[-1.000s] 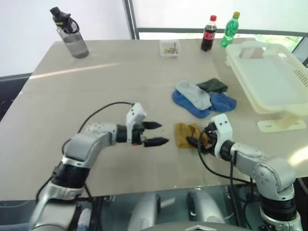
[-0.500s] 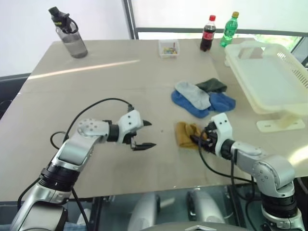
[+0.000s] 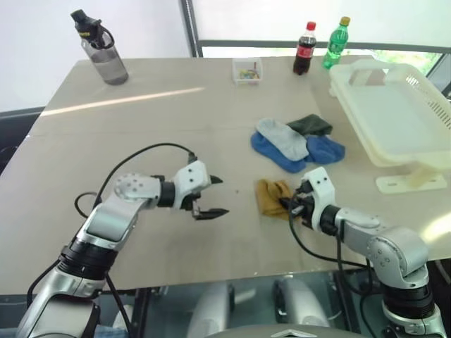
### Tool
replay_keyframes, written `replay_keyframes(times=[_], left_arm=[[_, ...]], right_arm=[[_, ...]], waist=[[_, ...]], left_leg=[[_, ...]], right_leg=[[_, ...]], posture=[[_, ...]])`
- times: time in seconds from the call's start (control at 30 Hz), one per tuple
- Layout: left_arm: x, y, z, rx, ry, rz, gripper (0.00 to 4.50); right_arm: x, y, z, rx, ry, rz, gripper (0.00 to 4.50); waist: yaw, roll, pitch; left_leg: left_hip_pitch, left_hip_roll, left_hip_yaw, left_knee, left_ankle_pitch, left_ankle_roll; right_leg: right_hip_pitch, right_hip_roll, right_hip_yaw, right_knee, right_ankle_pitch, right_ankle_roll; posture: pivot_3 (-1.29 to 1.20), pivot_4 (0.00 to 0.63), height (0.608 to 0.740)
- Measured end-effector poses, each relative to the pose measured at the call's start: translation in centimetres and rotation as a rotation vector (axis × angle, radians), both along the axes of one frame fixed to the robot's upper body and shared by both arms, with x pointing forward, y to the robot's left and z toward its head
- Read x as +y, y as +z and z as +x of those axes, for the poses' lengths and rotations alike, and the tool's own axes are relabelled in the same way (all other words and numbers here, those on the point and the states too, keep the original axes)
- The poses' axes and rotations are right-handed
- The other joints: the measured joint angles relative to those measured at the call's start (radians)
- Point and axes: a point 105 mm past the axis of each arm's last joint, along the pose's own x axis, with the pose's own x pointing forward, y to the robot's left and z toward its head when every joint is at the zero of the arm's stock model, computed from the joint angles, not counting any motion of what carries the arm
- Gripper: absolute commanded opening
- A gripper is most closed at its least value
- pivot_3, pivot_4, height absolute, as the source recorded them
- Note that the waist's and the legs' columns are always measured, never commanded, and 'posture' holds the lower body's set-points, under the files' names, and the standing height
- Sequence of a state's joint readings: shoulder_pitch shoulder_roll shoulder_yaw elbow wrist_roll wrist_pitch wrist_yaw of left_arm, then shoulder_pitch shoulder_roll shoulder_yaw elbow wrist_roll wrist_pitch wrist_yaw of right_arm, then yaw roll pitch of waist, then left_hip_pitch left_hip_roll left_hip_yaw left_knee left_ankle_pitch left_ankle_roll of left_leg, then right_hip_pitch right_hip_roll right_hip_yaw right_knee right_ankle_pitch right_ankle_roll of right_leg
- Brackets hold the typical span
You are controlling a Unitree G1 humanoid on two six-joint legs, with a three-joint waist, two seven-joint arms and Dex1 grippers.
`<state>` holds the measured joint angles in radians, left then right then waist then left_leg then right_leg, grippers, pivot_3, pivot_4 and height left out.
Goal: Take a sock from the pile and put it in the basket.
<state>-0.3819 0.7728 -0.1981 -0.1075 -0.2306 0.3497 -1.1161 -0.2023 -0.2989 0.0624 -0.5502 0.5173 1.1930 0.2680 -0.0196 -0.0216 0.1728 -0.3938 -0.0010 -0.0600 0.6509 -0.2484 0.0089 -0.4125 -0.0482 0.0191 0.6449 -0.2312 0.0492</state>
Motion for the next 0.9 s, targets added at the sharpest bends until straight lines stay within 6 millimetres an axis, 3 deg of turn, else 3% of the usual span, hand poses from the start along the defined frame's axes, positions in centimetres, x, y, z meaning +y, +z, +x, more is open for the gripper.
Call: replay_keyframes(times=[0.43, 0.63, 0.77, 0.87, 0.9], left_arm=[[-1.0, 0.6, 0.2, -0.022, -0.001, -0.04, 4.5], [-2.8, 2.0, 1.3, -0.071, 0.025, -0.114, 4.5], [-3.3, 2.5, 1.8, -0.088, 0.039, -0.142, 4.5], [-4.6, 4.3, 2.6, -0.138, 0.057, -0.225, 4.5], [-5.0, 4.9, 2.8, -0.153, 0.058, -0.245, 4.5]], right_arm=[[-1.4, 1.2, 1.2, -0.067, 0.063, -0.05, 0.03], [-4.2, 5.6, 3.7, -0.193, 0.008, -0.054, 0.03], [-5.4, 7.1, 4.0, -0.212, -0.001, -0.055, 0.03], [-8.1, 10.6, 5.5, -0.242, -0.064, -0.008, 0.03], [-9.7, 12.8, 6.2, -0.286, -0.109, 0.011, 0.03]], waist=[[0.004, 0.002, 0.003], [0.006, 0.003, 0.004], [0.006, 0.003, 0.005], [0.007, 0.005, 0.008], [0.007, 0.005, 0.008]], left_leg=[[-0.002, -0.001, 0.002, 0.002, 0.0, 0.0], [-0.004, -0.004, 0.001, 0.002, 0.0, 0.0], [-0.005, -0.005, 0.001, 0.002, 0.0, 0.0], [-0.005, -0.007, 0.002, 0.003, 0.0, 0.0], [-0.005, -0.007, 0.002, 0.003, 0.0, 0.0]], right_leg=[[0.0, 0.0, -0.001, 0.0, 0.0, 0.0], [-0.001, -0.001, -0.002, 0.0, 0.0, 0.0], [-0.001, -0.001, -0.002, 0.0, 0.0, 0.0], [-0.001, -0.003, -0.002, 0.0, 0.001, 0.0], [0.0, -0.003, -0.002, 0.0, 0.001, 0.0]], posture=[[0.0, 0.15, 0.74], [0.0, 0.15, 0.74], [0.0, 0.15, 0.74], [0.0, 0.15, 0.74], [0.0, 0.15, 0.74]])
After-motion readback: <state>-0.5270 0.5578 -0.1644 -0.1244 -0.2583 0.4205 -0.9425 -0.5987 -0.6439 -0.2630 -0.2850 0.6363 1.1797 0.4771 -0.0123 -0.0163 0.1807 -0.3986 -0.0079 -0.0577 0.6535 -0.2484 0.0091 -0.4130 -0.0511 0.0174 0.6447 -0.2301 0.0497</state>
